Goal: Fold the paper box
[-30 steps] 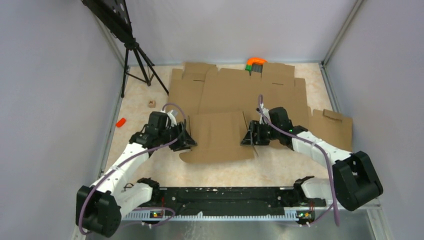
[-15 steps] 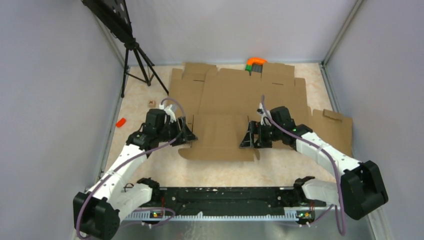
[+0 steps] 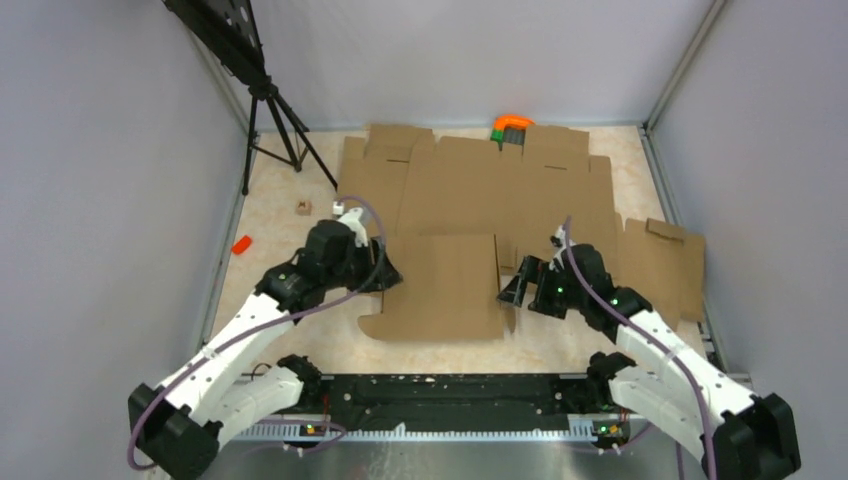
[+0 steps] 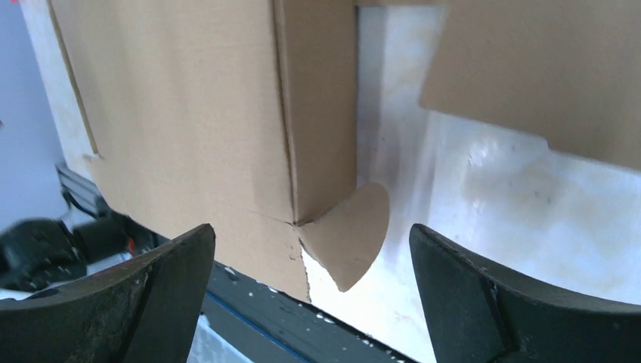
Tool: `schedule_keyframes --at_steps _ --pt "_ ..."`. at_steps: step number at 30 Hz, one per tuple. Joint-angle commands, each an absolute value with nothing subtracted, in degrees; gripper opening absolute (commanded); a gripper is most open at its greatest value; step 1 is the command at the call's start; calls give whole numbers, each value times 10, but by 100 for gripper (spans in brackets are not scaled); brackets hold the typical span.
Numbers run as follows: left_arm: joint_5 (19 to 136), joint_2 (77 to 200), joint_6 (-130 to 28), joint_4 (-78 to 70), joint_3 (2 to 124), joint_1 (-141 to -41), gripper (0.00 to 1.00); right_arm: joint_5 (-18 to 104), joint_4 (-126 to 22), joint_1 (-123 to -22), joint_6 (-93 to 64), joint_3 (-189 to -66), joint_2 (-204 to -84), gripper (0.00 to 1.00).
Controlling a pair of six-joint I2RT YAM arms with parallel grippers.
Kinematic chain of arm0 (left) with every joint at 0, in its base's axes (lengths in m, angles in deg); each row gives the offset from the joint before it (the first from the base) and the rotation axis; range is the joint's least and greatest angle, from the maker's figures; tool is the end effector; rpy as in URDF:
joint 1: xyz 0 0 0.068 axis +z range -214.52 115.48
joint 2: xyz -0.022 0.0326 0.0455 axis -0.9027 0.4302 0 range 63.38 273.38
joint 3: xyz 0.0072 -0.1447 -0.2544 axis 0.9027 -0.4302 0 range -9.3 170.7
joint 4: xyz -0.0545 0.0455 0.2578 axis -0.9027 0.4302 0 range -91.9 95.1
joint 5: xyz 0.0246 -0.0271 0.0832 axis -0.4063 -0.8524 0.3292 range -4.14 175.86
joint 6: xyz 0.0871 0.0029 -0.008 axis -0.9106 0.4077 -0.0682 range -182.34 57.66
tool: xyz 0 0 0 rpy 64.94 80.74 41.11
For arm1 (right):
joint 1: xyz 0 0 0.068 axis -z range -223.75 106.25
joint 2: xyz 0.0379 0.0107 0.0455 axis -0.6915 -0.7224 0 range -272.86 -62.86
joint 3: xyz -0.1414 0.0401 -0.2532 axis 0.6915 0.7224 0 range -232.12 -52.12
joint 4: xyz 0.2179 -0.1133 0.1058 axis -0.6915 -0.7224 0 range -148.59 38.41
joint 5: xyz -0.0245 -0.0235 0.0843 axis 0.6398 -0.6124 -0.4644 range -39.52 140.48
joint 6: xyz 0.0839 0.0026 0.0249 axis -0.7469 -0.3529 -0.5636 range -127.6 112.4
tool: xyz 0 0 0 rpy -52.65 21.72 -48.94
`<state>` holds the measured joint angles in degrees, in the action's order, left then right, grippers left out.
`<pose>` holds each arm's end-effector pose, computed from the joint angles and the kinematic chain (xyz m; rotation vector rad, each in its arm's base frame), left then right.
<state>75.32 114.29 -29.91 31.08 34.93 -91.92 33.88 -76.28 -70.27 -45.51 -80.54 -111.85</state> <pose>0.1825 -0.1105 0.2688 -0.0013 2.3644 -0.7424 0.1637 0.1066 0.1907 0.0987 2.4973 0.8553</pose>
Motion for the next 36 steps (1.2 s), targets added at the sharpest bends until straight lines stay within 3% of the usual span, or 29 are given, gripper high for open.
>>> schedule_keyframes --at_steps 1,8,12,23,34,36 --pt "751 1196 -264 225 372 -1004 53 399 -735 -708 -640 -756 -1056 98" --pt "725 1305 -265 144 394 -1029 53 348 -629 -709 -783 -678 -1021 98" --pt "729 1366 -280 140 411 -1029 52 320 -580 -710 -804 -657 -1045 92" --pt "664 1458 -263 120 507 -1029 50 313 -577 -717 -820 -618 -1042 93" --pt "586 1594 -234 72 641 -1051 48 352 -671 -718 -812 -638 -939 55" --pt "572 1625 -226 58 677 -1061 47 341 -649 -718 -829 -627 -927 41"
